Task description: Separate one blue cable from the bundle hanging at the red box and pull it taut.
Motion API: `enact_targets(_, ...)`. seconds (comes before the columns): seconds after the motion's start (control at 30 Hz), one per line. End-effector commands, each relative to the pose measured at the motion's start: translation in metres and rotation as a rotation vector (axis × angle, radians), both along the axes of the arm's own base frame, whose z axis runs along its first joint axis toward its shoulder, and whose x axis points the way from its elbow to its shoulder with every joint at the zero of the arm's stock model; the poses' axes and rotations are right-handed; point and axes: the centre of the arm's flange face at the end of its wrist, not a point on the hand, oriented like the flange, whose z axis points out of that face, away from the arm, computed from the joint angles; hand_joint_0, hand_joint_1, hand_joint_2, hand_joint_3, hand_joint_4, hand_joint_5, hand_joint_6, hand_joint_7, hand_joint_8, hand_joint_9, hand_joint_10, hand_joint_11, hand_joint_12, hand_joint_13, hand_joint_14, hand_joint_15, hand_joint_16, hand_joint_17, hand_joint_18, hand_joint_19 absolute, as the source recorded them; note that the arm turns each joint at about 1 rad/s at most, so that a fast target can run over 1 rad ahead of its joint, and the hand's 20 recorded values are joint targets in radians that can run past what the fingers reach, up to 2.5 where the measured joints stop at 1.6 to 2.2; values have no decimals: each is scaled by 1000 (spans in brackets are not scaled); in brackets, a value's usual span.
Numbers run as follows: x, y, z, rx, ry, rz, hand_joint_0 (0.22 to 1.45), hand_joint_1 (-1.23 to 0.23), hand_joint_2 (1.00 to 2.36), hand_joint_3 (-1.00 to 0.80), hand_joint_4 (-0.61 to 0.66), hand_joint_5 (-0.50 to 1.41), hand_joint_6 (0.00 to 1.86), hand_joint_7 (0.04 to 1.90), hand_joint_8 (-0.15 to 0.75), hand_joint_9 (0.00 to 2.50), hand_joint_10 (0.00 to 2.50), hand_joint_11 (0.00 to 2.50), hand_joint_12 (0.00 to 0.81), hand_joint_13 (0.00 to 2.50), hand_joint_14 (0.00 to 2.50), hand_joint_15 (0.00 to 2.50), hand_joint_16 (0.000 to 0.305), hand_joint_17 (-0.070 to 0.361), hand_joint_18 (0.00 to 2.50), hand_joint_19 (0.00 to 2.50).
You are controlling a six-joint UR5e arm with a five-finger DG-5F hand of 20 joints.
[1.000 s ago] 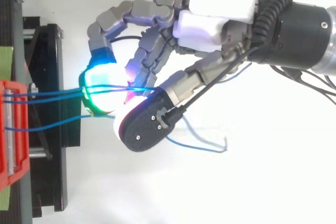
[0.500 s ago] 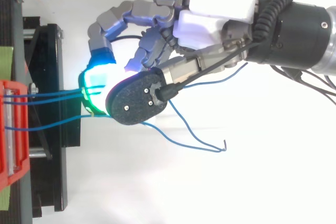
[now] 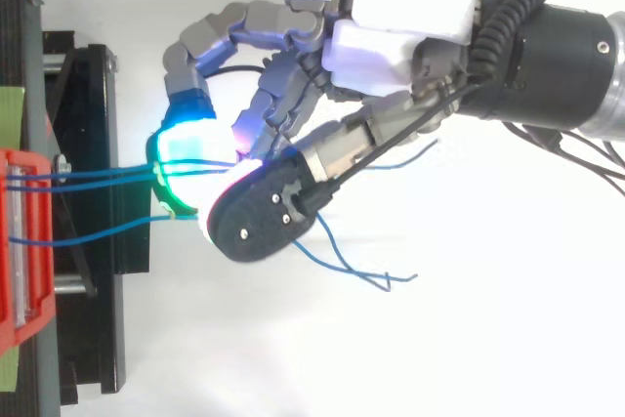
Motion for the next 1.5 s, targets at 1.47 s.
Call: enact_targets(1.47,0,2,-2,1,2,3,749,-874,1005,-448,-151,-198,880,1188,292,1123,22,1111,374,1169,26,834,50,113,982,608)
